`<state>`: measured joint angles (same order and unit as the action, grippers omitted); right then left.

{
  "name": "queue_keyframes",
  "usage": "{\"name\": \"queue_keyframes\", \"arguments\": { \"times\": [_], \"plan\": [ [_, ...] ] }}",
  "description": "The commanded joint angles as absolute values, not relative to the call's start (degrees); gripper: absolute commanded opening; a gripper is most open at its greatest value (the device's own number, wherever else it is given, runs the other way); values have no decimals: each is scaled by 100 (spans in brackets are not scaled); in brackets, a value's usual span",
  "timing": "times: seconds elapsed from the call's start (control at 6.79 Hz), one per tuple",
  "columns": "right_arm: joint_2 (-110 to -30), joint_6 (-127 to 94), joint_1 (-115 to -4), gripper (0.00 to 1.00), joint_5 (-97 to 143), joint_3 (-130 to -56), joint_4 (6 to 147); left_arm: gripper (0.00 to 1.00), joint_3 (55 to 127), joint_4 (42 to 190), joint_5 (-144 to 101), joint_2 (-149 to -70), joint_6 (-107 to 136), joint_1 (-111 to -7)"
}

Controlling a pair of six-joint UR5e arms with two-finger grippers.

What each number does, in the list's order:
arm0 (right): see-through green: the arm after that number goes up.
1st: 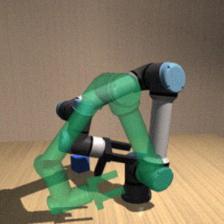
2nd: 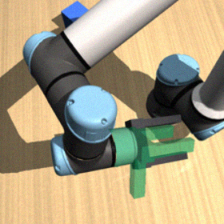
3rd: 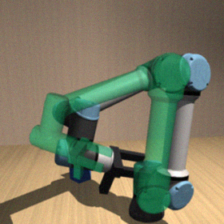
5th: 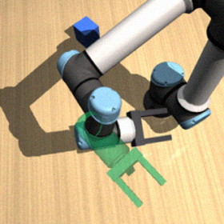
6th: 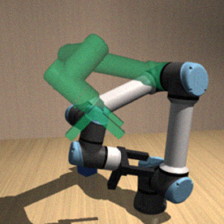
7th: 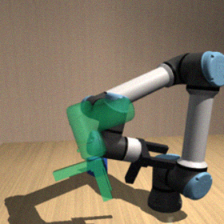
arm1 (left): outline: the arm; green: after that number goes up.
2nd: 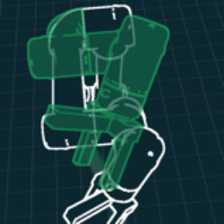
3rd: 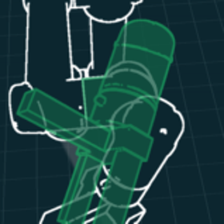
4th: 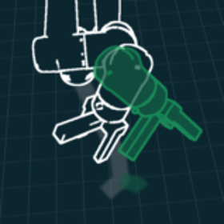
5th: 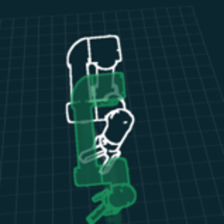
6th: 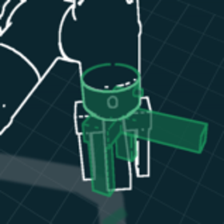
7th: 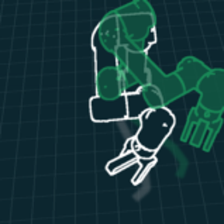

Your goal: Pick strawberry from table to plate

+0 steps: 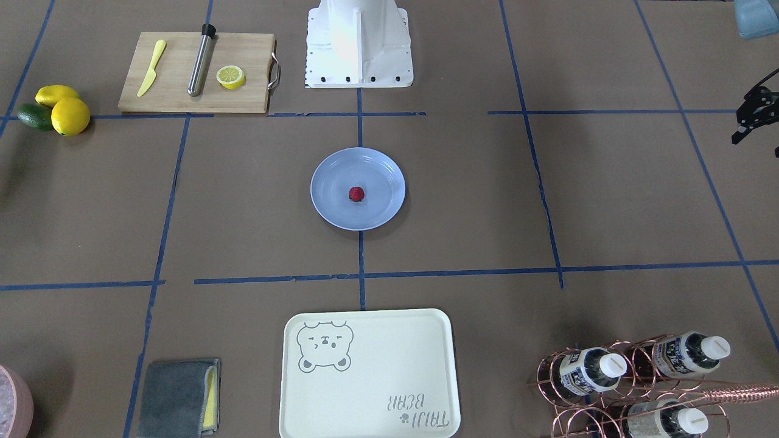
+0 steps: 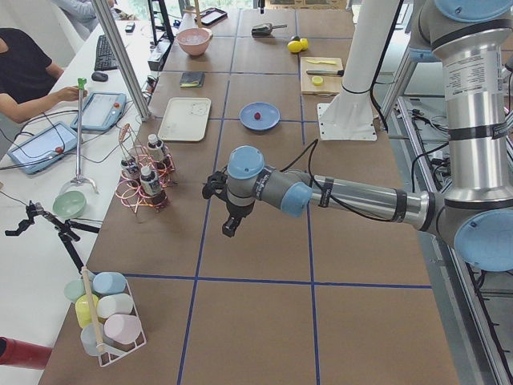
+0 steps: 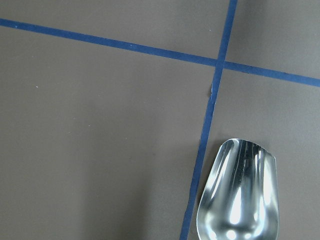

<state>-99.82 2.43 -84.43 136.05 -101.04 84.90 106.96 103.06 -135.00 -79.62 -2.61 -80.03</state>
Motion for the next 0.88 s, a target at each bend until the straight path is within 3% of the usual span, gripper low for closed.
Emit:
{"name": "queue_keyframes", "arguments": {
  "times": [0.0, 0.74],
  "plan": [
    [-10028, 281, -8481, 100, 13720, -10107, 8482, 100, 10486, 10046, -13808, -7797, -343, -8218],
    [-10142, 281, -8543, 100, 13825, -10160, 8464, 100, 10433, 10011, -13571, -7796, 1047, -8349]
  ]
}}
